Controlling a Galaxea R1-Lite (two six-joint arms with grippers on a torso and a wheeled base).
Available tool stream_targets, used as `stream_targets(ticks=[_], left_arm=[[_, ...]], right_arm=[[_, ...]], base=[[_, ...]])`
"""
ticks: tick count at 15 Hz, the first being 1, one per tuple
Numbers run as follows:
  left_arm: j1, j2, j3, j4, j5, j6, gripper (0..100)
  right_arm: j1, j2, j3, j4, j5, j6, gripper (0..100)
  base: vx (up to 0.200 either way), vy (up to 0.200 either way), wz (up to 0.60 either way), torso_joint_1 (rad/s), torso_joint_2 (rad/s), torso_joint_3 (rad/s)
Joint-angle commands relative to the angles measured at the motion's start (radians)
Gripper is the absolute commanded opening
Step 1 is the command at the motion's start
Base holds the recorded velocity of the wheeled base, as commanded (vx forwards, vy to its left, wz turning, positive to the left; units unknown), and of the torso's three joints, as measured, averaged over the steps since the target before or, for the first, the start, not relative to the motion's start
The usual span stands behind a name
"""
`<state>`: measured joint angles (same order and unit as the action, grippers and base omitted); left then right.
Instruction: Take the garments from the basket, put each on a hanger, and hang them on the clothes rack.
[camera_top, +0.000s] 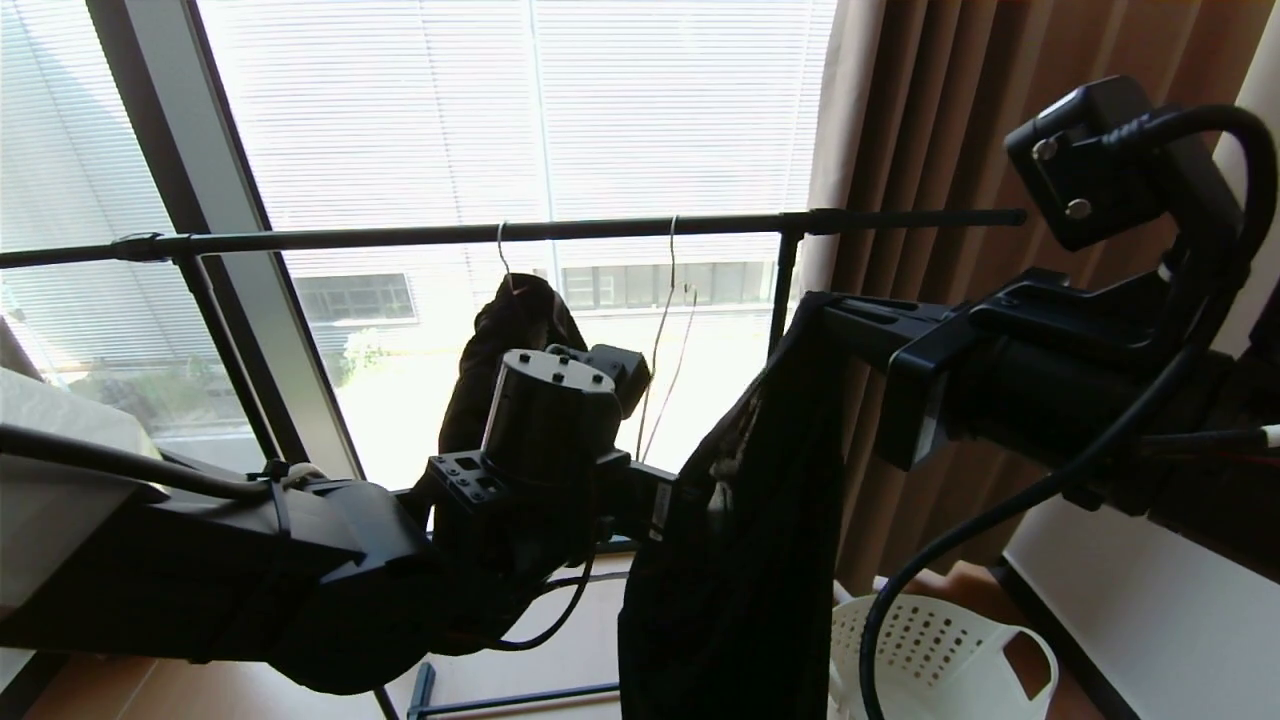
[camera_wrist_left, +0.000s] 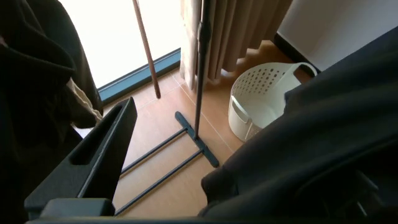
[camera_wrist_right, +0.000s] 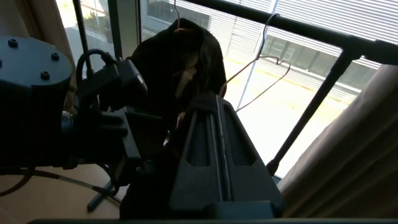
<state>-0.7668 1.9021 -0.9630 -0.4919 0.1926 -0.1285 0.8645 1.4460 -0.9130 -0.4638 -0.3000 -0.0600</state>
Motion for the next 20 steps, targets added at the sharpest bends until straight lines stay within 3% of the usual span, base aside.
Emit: stream_targets(ticks=[1,5,7,10,19,20], left_arm=[[0.0,0.02,0.004,0.0,0.001,0.0,100],[-0.002,0.025,0.029,0.0,0.018,0.001,100],[-0.012,0.009,0.03,0.001,0.059,0.003,100],[-0.048,-0.06,0.072,0.007,0.062,0.024,100],[-0.083,-0.147,0.101,0.009,0.062,0.066,100],[-0.083,-0.149,0.102,0.009,0.062,0.066,0]], right_arm=[[-0.004,-0.038,0.005,0.001,-0.001,0.0,0],[-0.032,-0.079,0.036,-0.001,-0.001,0.0,0],[-0.096,-0.079,0.043,0.001,0.002,0.005,0],[-0.151,-0.047,0.036,-0.001,0.005,0.06,0],[-0.257,0.071,0.032,-0.107,0.001,0.083,0],[-0.269,0.077,0.032,-0.124,0.001,0.083,0]], base=[[0.0,0.0,0.0,0.0,0.0,0.0],[0.0,0.0,0.0,0.0,0.0,0.0],[0.0,0.0,0.0,0.0,0.0,0.0],[0.0,0.0,0.0,0.0,0.0,0.0],[0.0,0.0,0.0,0.0,0.0,0.0],[0.0,0.0,0.0,0.0,0.0,0.0]])
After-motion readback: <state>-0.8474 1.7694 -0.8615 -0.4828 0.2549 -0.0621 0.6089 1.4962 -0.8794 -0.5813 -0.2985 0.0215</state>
